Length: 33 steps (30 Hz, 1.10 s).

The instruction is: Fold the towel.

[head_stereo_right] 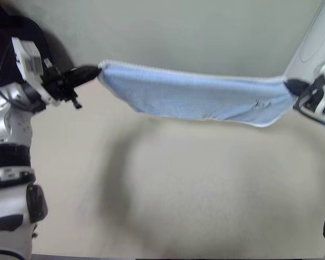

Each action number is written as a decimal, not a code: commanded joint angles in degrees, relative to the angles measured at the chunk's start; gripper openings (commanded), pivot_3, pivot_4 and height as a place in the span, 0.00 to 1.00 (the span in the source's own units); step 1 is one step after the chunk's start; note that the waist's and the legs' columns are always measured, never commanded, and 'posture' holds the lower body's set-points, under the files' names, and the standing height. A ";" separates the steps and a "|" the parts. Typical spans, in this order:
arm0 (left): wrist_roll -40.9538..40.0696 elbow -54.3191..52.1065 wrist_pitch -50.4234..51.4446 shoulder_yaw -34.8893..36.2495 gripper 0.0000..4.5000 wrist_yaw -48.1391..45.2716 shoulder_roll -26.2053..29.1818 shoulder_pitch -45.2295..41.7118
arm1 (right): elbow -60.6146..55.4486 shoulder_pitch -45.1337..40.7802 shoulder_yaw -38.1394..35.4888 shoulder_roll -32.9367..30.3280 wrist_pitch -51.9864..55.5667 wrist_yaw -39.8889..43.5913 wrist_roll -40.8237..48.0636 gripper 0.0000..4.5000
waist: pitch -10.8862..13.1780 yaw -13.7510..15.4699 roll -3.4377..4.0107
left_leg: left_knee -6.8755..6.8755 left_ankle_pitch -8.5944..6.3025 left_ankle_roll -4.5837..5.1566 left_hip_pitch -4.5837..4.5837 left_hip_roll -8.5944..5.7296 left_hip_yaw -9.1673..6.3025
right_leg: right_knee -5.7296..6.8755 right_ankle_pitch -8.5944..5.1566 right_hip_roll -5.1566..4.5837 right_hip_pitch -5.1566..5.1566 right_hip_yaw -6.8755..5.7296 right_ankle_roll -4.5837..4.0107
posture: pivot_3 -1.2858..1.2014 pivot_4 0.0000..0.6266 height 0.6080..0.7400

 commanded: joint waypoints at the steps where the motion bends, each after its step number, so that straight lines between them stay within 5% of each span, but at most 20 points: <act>1: -3.74 -10.98 4.78 4.20 0.00 -2.21 3.74 10.17 | -10.36 11.24 -6.32 -1.08 3.88 2.68 4.64 0.01 | 0.00 0.00 0.00 | 0.06 0.03 -0.05 0.01 0.01 0.01 | 0.06 -0.03 0.00 0.02 0.00 -0.05 | 0.52 0.24 1.00; 9: -9.87 -28.43 13.89 10.15 0.00 -3.32 7.67 33.77 | -31.96 40.61 -12.15 -0.51 13.14 8.96 13.33 0.01 | 0.04 -0.07 -0.05 | 0.05 -0.31 -0.74 -0.08 0.01 -0.01 | 0.21 -1.15 0.12 0.01 0.11 -0.49 | 0.52 0.24 1.00; 17: -6.79 -29.87 13.33 8.27 0.00 -5.92 10.45 42.95 | -33.01 43.73 -11.39 0.00 15.55 7.83 14.27 0.01 | -0.12 -0.54 -0.29 | 0.15 -0.42 -0.69 -0.04 -0.05 0.20 | 0.98 -2.05 0.04 -0.29 0.28 -0.73 | 0.52 0.24 1.00; 27: 0.40 -14.09 8.00 0.26 0.00 0.31 3.55 25.61 | -25.99 31.50 -3.69 1.61 15.37 0.66 8.40 0.01 | -0.25 -0.22 -0.37 | 0.13 -0.51 -0.66 0.09 -0.05 0.12 | 1.14 -1.24 0.04 -0.23 0.20 -1.69 | 0.52 0.24 1.00; 33: 7.41 -1.98 0.81 -4.25 0.00 3.57 -0.03 16.42 | -19.24 24.48 2.23 3.38 13.50 -3.04 2.29 0.01 | -0.25 -0.28 -0.38 | 0.13 -0.21 -0.10 0.25 -0.01 0.18 | 1.01 -0.87 0.03 -0.12 0.17 -1.12 | 0.52 0.24 1.00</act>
